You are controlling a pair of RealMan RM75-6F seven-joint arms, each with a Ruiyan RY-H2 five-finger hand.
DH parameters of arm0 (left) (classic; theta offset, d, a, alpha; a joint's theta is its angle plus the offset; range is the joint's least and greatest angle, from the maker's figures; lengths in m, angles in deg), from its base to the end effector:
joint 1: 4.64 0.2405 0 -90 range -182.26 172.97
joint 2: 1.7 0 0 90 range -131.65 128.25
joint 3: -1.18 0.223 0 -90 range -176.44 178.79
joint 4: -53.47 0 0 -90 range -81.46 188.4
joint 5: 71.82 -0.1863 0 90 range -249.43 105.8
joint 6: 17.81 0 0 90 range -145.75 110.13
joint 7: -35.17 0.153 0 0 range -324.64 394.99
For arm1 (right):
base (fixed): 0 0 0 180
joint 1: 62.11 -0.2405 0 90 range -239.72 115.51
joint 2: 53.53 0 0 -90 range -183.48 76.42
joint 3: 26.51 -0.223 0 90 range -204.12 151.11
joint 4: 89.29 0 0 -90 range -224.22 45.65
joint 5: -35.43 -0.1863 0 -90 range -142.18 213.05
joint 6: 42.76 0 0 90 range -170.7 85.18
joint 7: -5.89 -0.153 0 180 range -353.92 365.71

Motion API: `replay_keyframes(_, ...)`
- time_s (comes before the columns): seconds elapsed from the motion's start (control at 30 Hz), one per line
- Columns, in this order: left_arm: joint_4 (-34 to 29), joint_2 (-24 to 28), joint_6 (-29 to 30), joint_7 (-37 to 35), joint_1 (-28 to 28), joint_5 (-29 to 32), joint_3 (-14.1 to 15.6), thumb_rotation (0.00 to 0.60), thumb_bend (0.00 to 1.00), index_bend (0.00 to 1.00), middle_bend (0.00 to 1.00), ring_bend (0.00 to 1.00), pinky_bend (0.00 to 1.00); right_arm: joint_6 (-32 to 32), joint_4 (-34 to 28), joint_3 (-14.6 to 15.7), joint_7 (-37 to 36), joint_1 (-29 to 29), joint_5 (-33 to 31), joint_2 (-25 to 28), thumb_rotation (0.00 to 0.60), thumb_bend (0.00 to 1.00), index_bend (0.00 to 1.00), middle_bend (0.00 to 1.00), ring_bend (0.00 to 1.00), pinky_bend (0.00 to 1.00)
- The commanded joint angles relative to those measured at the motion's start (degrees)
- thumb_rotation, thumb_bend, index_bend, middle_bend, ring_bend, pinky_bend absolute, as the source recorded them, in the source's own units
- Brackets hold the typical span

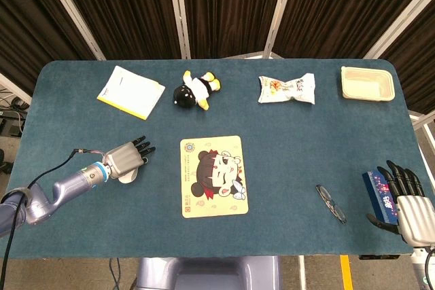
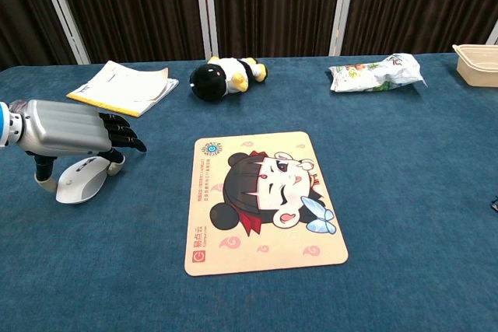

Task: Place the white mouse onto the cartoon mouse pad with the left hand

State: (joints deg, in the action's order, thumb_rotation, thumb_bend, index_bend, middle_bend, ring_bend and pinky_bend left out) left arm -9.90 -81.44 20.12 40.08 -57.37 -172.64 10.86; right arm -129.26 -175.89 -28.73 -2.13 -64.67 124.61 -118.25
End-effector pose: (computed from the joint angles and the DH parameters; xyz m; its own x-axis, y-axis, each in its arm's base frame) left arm -0.2025 0.3381 0.0128 0.9727 0.0753 0.2195 0.1911 -0.7968 -0.5733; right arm -0.2874 -0.1732 0.1706 0.3524 -0.0041 0.9359 -0.9357 -0.0223 0.3522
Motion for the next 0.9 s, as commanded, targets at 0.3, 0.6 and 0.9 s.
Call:
replay_keyframes(0.3, -1.2, 0.9, 5.4, -0.2, 0.8, -0.9, 0.3, 0.6, 0.18, 0.62, 0.0, 0.0, 0.0, 0.2, -0.4, -0.1, 0.5, -0.1, -0.3, 0.1, 0.6, 0.1, 0.08, 0.0, 0.0, 0.0)
replay_keyframes(0.6, -3.3, 1.2, 7.8, 1.8, 0.0, -0.8, -1.4, 0.6, 0.18, 0.63, 0.0, 0.0, 0.0, 0.1, -0.3, 0.0, 0.4, -0.1, -0.2, 0.1, 0.6, 0.1, 0.08, 0.0, 0.0, 0.0)
replay_keyframes(0.9, -7.2, -1.1, 6.4, 6.6, -3.5, 2.7, -7.8, 0.6, 0.18, 0.63, 0.0, 0.0, 0.0, 0.1, -0.4, 0.1, 0.4, -0.1, -0.2, 0.1, 0.6, 0.1, 0.08, 0.0, 0.0, 0.0)
